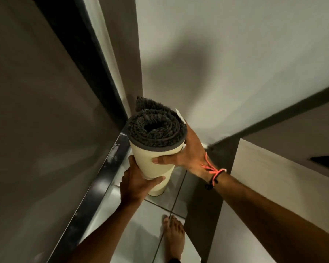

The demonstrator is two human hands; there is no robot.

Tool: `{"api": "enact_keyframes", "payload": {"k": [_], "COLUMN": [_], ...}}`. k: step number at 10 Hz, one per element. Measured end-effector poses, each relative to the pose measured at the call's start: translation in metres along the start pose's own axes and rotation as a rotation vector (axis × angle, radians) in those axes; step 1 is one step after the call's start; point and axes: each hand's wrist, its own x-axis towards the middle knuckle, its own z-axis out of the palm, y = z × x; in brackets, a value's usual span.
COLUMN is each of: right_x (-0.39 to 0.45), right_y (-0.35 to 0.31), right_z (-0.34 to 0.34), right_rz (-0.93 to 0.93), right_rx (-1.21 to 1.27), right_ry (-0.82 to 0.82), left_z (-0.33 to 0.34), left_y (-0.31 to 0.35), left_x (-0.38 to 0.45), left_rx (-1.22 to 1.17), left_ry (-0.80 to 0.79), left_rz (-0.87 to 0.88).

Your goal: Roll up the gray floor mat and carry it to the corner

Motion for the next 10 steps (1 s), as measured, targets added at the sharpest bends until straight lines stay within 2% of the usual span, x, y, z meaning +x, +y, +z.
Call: {"api": "enact_keyframes", "payload": {"k": [1,2,3,4,5,6,7,8,9,10], "right_x": [0.012,0.022,0.021,0.090,0.140,0.135,0.144,0.138,0.128,0.100], "right_y": [-0.017,-0.036,-0.041,-0.160,-0.272,-0.273,-0.259,-0.285,-0.278,-0.263], "right_z": [0.001,-0.010,-0.001,-0.105,-0.202,-0.205,-0.188,-0.183,-0.189,-0.216], "right_rz": [-0.078,-0.155,-0.193,-0.447,-0.621,-0.341,-0.168,-0.326,-0.186,-0.086], "right_rx": [-0.178,-0.300,-0.144,0.049,0.317,0.447,0.501,0.354,0.201,-0.041], "right_ry": [0.125,0.114,0.084,-0.033,-0.129,-0.188,-0.193,0.014,-0.068,-0.079], "left_z": [0.008,0.015,0.019,0.017,0.014,0.007,0.000,-0.005,-0.015,-0.040], "left_y": [0.006,0.009,0.007,0.010,0.009,0.010,0.019,0.035,0.055,0.080], "left_x": [0.024,0.052,0.079,0.101,0.121,0.128,0.127,0.121,0.097,0.061], "left_rx": [0.003,0.012,-0.070,-0.029,-0.115,-0.161,-0.070,0.241,0.327,0.475], "left_ry": [0.014,0.070,0.045,0.081,-0.002,-0.064,-0.102,-0.110,-0.106,-0.134], "left_rz": [-0.056,-0.078,-0.053,-0.040,-0.065,-0.081,-0.145,-0.243,-0.243,-0.180]}}
